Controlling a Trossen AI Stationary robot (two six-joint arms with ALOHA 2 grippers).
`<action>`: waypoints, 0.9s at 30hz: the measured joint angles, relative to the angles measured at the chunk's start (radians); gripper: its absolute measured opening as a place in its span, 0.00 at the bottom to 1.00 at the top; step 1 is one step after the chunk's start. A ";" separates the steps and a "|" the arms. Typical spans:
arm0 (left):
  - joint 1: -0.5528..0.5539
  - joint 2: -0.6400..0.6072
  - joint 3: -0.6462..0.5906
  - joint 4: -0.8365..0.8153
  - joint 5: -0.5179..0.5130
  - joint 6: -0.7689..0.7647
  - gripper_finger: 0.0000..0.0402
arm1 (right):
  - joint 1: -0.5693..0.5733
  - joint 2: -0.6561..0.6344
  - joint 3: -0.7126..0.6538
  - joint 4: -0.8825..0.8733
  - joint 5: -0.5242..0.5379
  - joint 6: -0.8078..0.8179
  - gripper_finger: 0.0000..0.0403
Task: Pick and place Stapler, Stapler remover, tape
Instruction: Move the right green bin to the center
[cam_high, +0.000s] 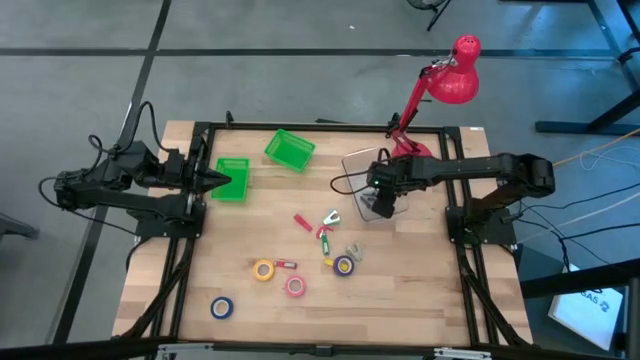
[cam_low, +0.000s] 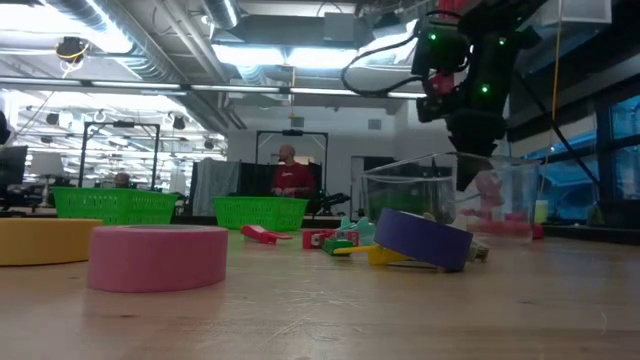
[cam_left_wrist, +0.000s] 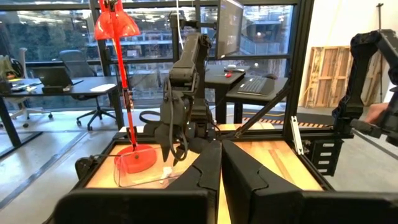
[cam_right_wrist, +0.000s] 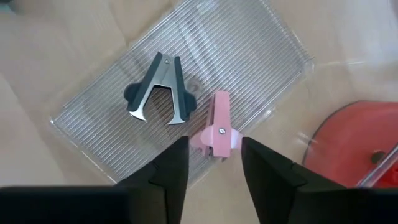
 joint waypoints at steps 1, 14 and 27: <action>0.000 0.000 0.000 0.000 0.000 0.000 0.03 | 0.000 0.000 0.009 -0.002 0.000 -0.002 0.39; 0.000 0.000 0.000 0.000 0.000 0.000 0.02 | 0.000 -0.001 0.197 -0.017 -0.004 -0.105 0.41; 0.000 0.000 0.000 0.000 0.000 0.000 0.02 | 0.001 -0.001 0.425 0.081 -0.079 -0.238 0.41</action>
